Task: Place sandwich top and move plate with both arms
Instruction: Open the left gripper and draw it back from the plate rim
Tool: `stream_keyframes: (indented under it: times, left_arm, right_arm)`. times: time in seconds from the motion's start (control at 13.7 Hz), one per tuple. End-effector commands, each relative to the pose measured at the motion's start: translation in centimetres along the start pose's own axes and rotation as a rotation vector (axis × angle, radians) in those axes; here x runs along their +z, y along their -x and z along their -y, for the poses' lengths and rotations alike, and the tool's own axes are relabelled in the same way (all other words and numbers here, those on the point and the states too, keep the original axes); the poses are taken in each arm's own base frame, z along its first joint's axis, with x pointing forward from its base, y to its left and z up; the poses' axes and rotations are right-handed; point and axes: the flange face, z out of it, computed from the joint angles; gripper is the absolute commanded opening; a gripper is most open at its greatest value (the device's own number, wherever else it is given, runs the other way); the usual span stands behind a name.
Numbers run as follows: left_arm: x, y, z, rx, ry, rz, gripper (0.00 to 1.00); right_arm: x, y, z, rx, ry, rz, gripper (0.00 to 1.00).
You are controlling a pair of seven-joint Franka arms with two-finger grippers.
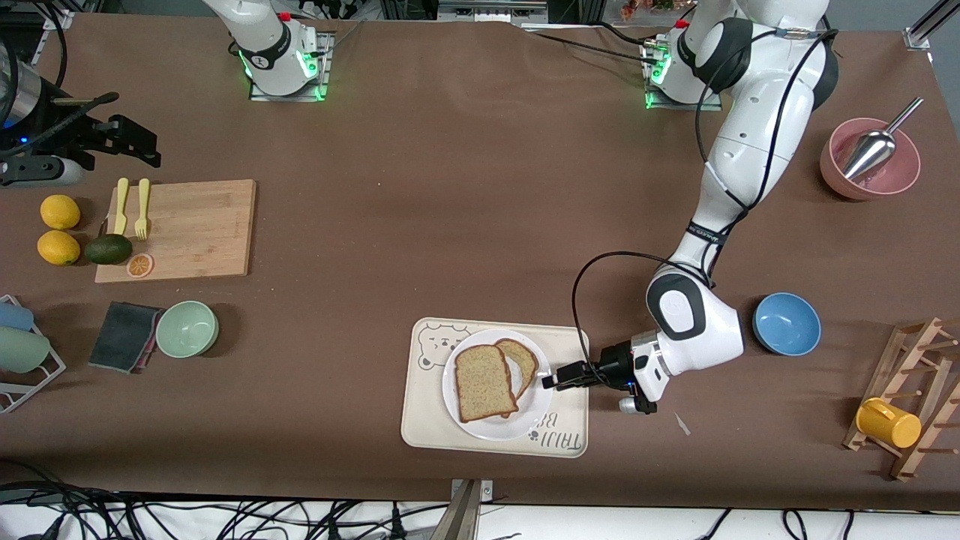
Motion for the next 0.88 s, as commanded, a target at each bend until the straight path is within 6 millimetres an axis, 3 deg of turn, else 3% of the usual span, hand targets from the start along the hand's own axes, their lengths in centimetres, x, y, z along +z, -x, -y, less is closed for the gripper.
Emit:
stream_keyframes:
  times: [0.0,0.22,0.51,0.81]
  left_arm:
    - [-2.7,-0.3,-1.1,0.075,-0.058,0.06,1.0]
    - [-6.2,-1.1,-2.3,0.201,-0.148,0.198,1.0]
    - [-11.8,-1.3,-5.7,0.359,-0.443,0.413,1.0]
    - [-19.4,-0.5,-11.6,0.353,-0.753,0.544,1.0]
  right_arm:
    - [-0.4,-0.1,-0.3,-0.009,0.003,0.003,1.0]
    - [-0.3,-0.3,-0.2,-0.009,-0.001,0.003,1.0]
    - [-0.3,-0.3,-0.2,-0.003,-0.001,0.003,1.0]
    - [-0.2,-0.3,-0.4,-0.008,-0.001,0.004,1.0]
